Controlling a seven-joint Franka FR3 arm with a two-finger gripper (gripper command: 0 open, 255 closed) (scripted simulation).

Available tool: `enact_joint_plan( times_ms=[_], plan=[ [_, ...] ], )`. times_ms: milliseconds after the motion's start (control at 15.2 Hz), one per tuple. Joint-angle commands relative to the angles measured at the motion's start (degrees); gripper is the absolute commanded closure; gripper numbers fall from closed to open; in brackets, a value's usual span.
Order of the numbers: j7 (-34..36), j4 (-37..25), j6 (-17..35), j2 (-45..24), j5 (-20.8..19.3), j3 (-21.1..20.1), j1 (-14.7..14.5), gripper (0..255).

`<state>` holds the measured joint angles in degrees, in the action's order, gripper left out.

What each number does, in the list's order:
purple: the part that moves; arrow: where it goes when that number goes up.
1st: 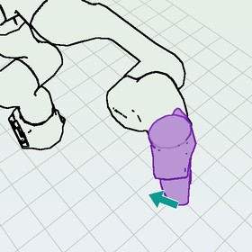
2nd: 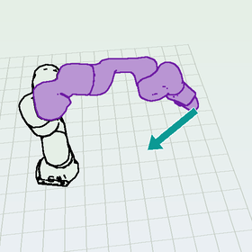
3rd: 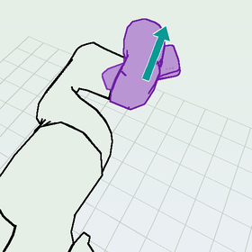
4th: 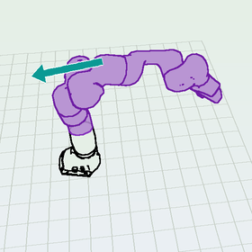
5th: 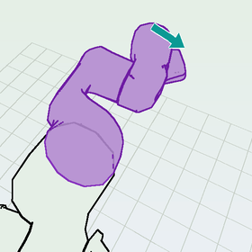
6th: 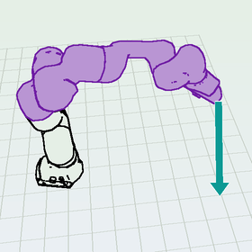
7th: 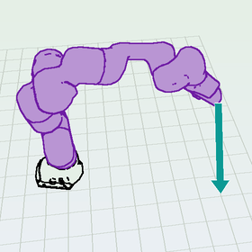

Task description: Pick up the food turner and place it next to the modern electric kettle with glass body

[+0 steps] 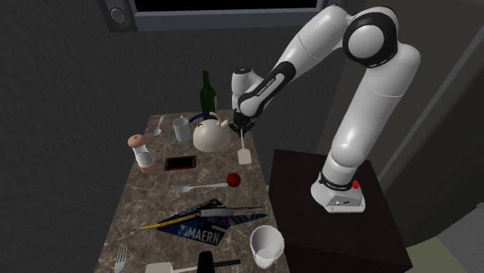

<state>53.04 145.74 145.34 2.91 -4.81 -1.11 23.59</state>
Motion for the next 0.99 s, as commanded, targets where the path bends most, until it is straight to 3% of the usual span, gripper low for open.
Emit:
enact_joint_plan(
  times_ms=[0, 924],
  plan=[
    [-0.2, -0.2, -1.6, 1.4, 0.2, 0.0, 0.0, 255],
    [-1.4, -4.3, -13.6, 9.3, 1.4, 0.0, -0.3, 255]
  ],
)
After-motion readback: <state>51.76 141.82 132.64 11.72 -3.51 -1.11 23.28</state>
